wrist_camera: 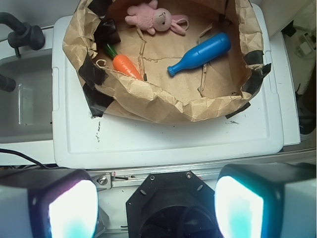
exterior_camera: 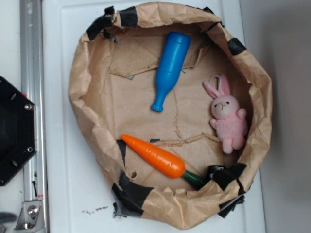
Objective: Grab the blue bottle.
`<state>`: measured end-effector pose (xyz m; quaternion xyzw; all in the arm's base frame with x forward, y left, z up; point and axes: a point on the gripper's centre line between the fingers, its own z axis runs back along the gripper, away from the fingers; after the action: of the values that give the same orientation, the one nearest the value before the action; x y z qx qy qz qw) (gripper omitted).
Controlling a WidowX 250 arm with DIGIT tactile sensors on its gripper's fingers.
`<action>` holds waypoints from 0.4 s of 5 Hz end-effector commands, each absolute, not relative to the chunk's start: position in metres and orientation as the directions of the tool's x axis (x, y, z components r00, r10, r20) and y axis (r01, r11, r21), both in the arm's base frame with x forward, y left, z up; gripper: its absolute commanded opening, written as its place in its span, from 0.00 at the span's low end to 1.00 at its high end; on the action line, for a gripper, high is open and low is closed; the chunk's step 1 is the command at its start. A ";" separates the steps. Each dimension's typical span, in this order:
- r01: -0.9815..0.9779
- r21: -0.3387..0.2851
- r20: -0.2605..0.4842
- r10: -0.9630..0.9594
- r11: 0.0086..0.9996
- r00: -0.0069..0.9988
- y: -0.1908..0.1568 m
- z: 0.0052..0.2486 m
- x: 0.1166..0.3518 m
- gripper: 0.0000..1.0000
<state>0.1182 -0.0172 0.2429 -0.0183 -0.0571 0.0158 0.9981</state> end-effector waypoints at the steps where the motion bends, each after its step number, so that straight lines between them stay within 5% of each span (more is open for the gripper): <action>1: -0.029 -0.038 0.113 0.034 0.999 0.993 -0.017 0.243 0.118 1.00; 2: -0.231 -0.125 0.039 0.237 0.965 0.971 0.011 0.234 0.163 1.00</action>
<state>0.1614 0.0054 0.2218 -0.0592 -0.0066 0.1085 0.9923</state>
